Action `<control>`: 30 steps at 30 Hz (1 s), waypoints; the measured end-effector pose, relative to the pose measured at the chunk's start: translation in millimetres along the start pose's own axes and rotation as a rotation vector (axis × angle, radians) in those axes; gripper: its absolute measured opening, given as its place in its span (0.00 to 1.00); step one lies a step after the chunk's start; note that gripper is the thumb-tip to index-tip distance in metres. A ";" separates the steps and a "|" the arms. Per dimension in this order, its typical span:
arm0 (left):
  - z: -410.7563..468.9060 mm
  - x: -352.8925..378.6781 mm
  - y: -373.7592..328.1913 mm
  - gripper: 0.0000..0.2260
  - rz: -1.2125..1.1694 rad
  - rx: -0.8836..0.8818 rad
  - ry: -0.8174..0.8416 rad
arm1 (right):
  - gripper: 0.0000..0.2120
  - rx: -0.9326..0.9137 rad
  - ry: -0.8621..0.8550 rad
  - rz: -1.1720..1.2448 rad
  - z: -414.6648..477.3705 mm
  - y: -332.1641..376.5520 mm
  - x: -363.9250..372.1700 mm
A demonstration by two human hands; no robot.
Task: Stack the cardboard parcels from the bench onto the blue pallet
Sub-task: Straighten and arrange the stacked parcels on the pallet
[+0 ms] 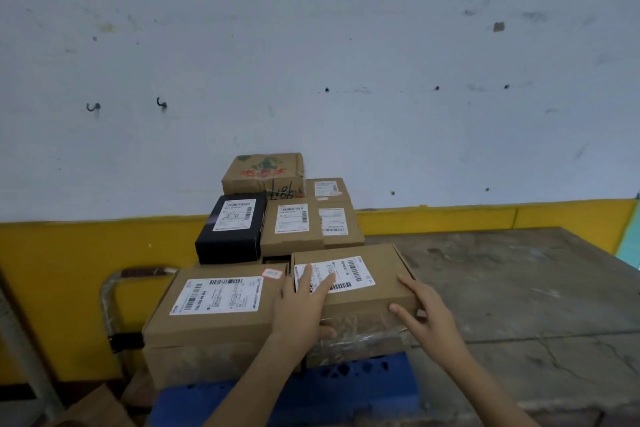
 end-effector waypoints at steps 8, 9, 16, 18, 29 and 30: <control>0.0 -1.4 0.4 0.42 -0.018 -0.007 0.012 | 0.24 0.021 0.005 0.012 4.5 1.3 0.6; -0.2 -2.2 0.4 0.42 -0.023 -0.009 0.014 | 0.25 0.028 0.014 0.010 4.7 1.7 0.0; -9.5 -11.1 12.3 0.46 -0.199 -0.015 0.021 | 0.33 0.104 -0.001 -0.077 3.0 14.2 -7.2; -17.3 -16.3 27.9 0.45 -0.272 -0.016 -0.024 | 0.35 0.069 -0.014 -0.189 3.2 22.5 -4.9; -71.5 1.9 189.4 0.34 -0.910 -0.433 -0.213 | 0.32 0.246 -0.114 0.300 11.7 16.9 1.3; -72.6 5.5 191.0 0.35 -0.962 -0.409 -0.145 | 0.31 0.259 -0.109 0.303 10.4 16.0 2.9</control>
Point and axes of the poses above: each hand's wrist, its own z-axis towards the middle knuckle, its own x-axis out of the palm, y = z × x, the point moved 1 cm from there along z, towards the middle knuckle, and after that the axes turned 8 degrees about -x, right-handed, at the moved point
